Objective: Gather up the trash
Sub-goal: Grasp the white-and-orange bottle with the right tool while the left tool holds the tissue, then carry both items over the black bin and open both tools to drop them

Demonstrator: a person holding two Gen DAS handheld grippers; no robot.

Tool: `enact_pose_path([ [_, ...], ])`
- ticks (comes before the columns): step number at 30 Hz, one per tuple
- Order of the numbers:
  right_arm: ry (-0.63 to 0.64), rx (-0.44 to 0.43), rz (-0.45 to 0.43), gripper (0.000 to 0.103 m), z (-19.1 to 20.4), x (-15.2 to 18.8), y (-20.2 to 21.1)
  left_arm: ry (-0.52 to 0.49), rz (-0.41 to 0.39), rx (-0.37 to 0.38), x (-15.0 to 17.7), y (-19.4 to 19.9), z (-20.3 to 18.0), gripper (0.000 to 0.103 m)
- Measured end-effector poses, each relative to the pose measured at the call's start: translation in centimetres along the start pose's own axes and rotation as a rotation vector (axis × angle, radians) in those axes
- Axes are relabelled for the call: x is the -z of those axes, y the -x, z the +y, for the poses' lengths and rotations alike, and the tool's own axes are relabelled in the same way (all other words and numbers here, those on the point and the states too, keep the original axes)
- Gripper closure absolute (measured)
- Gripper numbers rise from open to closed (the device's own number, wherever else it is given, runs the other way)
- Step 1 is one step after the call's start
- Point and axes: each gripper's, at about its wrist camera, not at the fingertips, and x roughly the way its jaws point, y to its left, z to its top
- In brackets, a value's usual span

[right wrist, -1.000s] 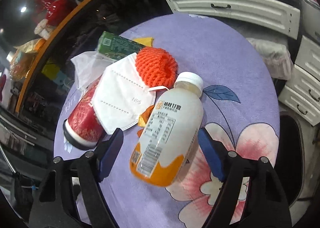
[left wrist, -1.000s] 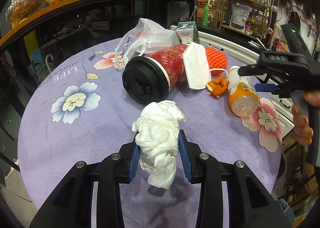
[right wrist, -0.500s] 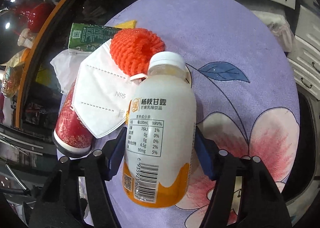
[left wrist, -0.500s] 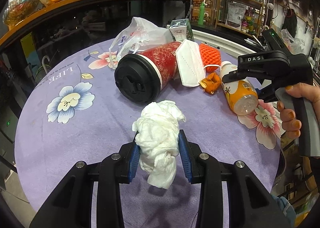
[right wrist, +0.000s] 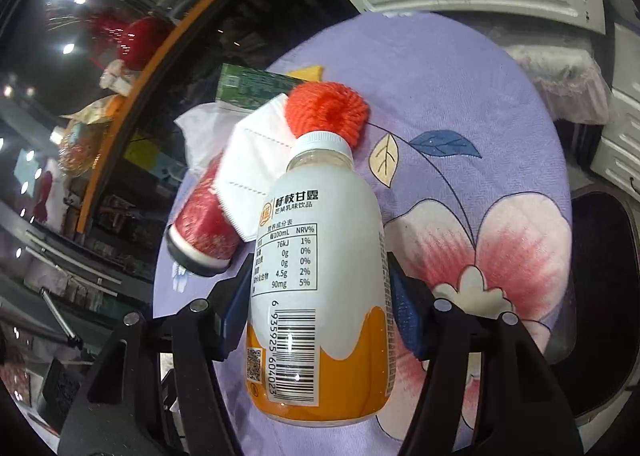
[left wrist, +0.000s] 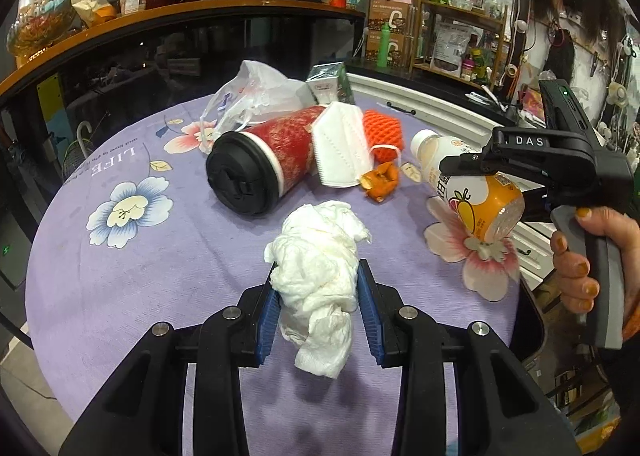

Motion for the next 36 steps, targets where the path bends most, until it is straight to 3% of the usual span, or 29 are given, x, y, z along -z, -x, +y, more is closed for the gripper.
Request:
enact_pose_path([
  [9,0.057,-0.082,-0.1,0.041,-1.3,2.3,5.9,-0.018,-0.028,0.08,0.2,1.4,-4.6,0.067],
  [13,0.078,-0.051,-0.147,0.041,-3.4,2.9,9.3,-0.046,-0.033,0.123,0.0,1.6,-7.2,0.067],
  [20,0.073,0.128,-0.177,0.041,-9.7,3.9,13.3,-0.134,-0.033,0.231,-0.5,0.7,-14.1,0.067],
  [27,0.051,0.321,-0.087,0.041,-17.7,7.1,11.2,-0.208,0.002,0.32,0.4,-1.2,-20.3,0.067],
  [36,0.038,0.432,0.055,0.041,-23.5,10.0,3.8,-0.24,0.08,0.332,2.6,-4.4,-23.4,0.067],
])
